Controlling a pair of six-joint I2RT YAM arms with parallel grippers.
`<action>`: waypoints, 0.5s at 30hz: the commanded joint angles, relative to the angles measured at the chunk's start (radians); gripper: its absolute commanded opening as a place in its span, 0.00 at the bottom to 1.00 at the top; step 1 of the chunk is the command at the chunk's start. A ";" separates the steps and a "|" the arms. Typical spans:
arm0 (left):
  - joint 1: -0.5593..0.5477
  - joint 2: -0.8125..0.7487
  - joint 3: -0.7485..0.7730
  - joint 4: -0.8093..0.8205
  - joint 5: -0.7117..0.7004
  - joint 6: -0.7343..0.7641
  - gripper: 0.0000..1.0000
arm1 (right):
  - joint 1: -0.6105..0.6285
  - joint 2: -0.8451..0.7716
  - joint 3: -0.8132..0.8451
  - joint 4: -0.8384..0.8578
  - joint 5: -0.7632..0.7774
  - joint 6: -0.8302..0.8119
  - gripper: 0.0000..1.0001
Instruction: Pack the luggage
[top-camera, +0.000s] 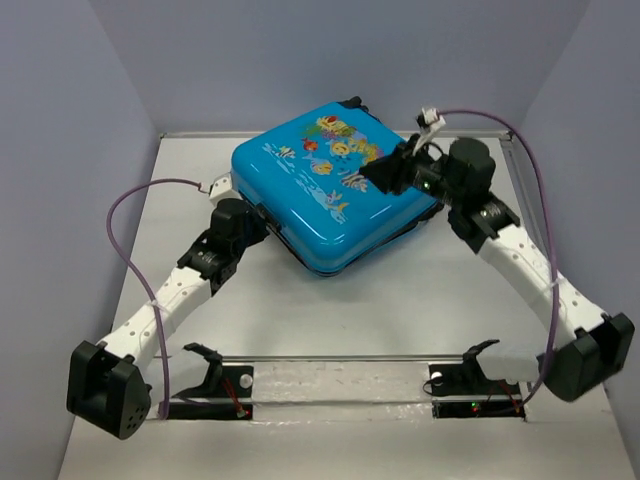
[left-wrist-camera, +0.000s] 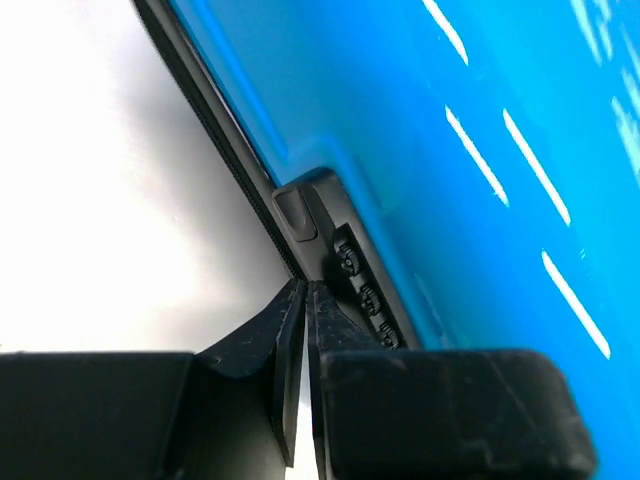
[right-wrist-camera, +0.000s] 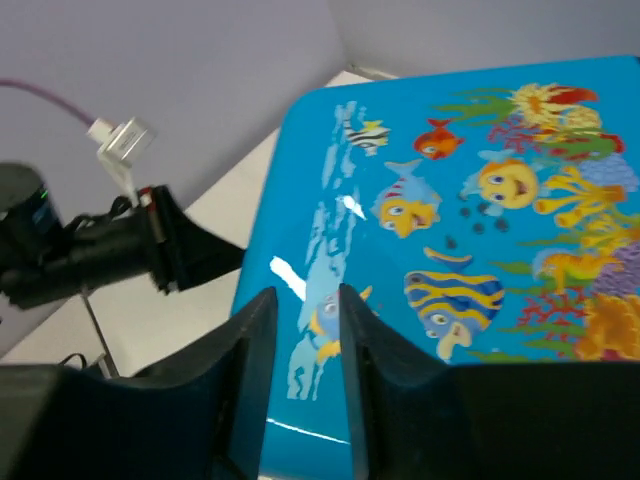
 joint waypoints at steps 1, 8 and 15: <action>0.023 0.052 0.152 0.210 0.049 -0.017 0.18 | 0.050 -0.147 -0.282 0.125 0.107 0.049 0.19; 0.088 -0.078 0.296 0.211 -0.130 0.079 0.48 | 0.050 -0.318 -0.457 -0.102 0.588 0.176 0.18; 0.320 0.373 0.655 0.065 0.204 0.107 0.72 | 0.004 -0.324 -0.469 -0.179 0.724 0.257 0.70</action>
